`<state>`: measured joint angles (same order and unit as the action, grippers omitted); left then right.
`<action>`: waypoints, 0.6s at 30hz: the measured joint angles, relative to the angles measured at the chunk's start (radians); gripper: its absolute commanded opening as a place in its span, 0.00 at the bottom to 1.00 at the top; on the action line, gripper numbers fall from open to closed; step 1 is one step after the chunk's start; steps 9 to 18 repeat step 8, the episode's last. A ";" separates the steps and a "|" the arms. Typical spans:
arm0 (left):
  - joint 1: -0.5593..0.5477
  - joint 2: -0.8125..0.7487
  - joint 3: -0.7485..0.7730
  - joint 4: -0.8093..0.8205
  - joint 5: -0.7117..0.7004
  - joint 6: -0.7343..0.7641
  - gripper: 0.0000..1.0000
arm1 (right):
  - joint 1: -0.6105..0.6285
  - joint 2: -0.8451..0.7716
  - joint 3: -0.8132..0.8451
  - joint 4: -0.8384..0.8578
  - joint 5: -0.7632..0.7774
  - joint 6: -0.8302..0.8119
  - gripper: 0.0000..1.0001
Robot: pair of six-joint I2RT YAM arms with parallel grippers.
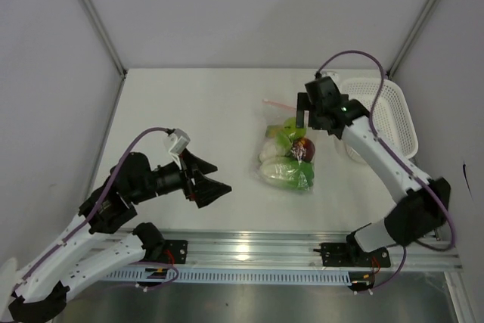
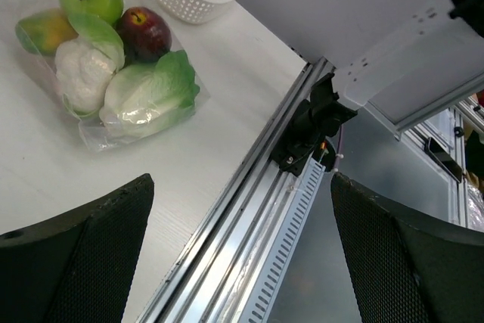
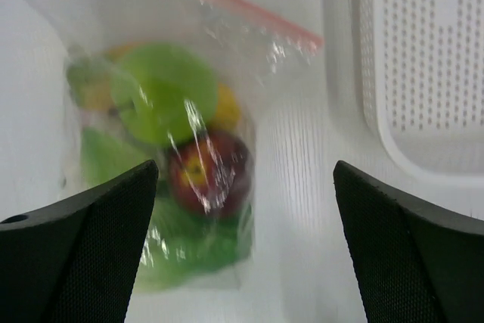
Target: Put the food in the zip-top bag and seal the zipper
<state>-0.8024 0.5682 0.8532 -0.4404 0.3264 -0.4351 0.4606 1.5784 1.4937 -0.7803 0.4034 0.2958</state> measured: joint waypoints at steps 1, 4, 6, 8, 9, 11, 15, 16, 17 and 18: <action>0.000 -0.001 -0.014 0.007 0.000 -0.010 1.00 | 0.006 -0.078 -0.064 -0.015 0.003 0.025 0.99; 0.000 -0.007 -0.075 0.037 0.001 -0.046 1.00 | 0.031 -0.312 -0.235 -0.028 0.007 0.109 1.00; 0.000 -0.020 -0.129 0.068 0.004 -0.075 1.00 | 0.072 -0.419 -0.319 -0.039 0.008 0.161 0.99; 0.000 -0.037 -0.185 0.093 0.014 -0.106 0.99 | 0.182 -0.520 -0.409 -0.048 0.021 0.228 0.99; 0.000 -0.037 -0.185 0.093 0.014 -0.106 0.99 | 0.182 -0.520 -0.409 -0.048 0.021 0.228 0.99; 0.000 -0.037 -0.185 0.093 0.014 -0.106 0.99 | 0.182 -0.520 -0.409 -0.048 0.021 0.228 0.99; 0.000 -0.037 -0.185 0.093 0.014 -0.106 0.99 | 0.182 -0.520 -0.409 -0.048 0.021 0.228 0.99; 0.000 -0.037 -0.185 0.093 0.014 -0.106 0.99 | 0.182 -0.520 -0.409 -0.048 0.021 0.228 0.99; 0.000 -0.037 -0.185 0.093 0.014 -0.106 0.99 | 0.182 -0.520 -0.409 -0.048 0.021 0.228 0.99; 0.000 -0.037 -0.185 0.093 0.014 -0.106 0.99 | 0.182 -0.520 -0.409 -0.048 0.021 0.228 0.99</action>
